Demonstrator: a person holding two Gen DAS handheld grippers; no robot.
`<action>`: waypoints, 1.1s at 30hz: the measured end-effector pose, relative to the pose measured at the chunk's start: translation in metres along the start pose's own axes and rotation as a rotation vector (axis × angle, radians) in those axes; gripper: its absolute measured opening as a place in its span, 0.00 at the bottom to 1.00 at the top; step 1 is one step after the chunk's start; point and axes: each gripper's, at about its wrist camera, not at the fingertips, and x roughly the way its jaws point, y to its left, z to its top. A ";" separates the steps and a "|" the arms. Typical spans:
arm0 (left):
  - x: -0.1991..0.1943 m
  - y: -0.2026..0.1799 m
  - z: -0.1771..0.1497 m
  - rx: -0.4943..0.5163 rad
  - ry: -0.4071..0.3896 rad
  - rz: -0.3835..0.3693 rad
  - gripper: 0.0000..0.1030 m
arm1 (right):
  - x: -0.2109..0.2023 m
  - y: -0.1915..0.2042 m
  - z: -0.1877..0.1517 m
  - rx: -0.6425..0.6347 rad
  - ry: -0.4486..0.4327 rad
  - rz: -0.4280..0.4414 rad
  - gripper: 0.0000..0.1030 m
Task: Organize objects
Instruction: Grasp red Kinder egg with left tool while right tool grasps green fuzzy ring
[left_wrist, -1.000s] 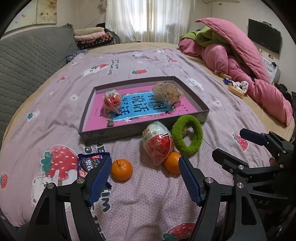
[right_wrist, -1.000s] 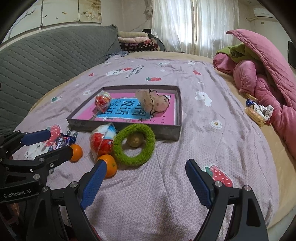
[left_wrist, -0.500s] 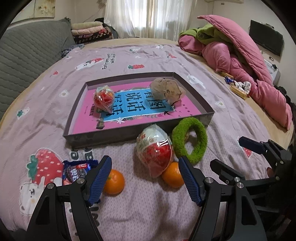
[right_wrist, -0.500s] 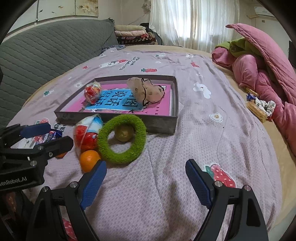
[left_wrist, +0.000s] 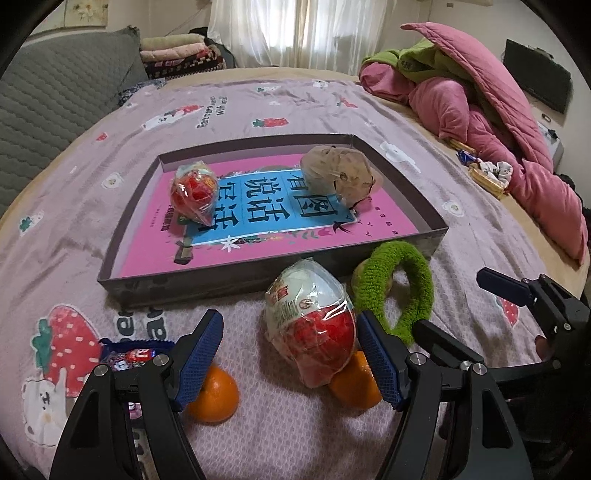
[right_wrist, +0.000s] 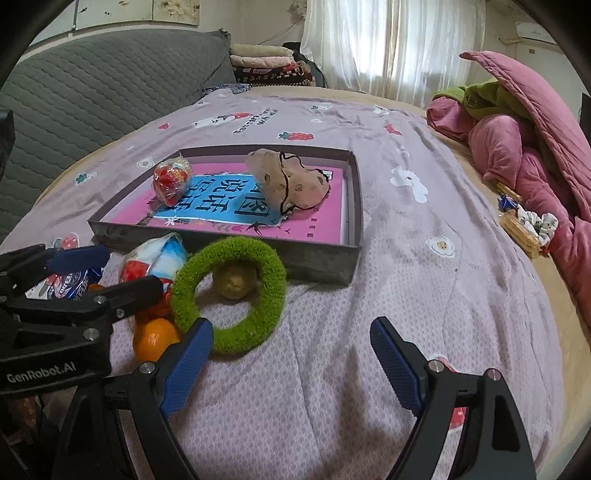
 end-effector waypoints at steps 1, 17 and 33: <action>0.002 0.000 0.000 0.000 0.002 -0.002 0.74 | 0.002 0.001 0.001 -0.005 0.002 -0.002 0.84; 0.023 0.007 0.006 -0.019 0.038 0.011 0.75 | 0.033 -0.001 0.013 0.028 0.070 0.058 0.21; 0.039 0.006 0.008 -0.027 0.043 -0.008 0.61 | 0.029 0.000 0.010 0.028 0.029 0.055 0.15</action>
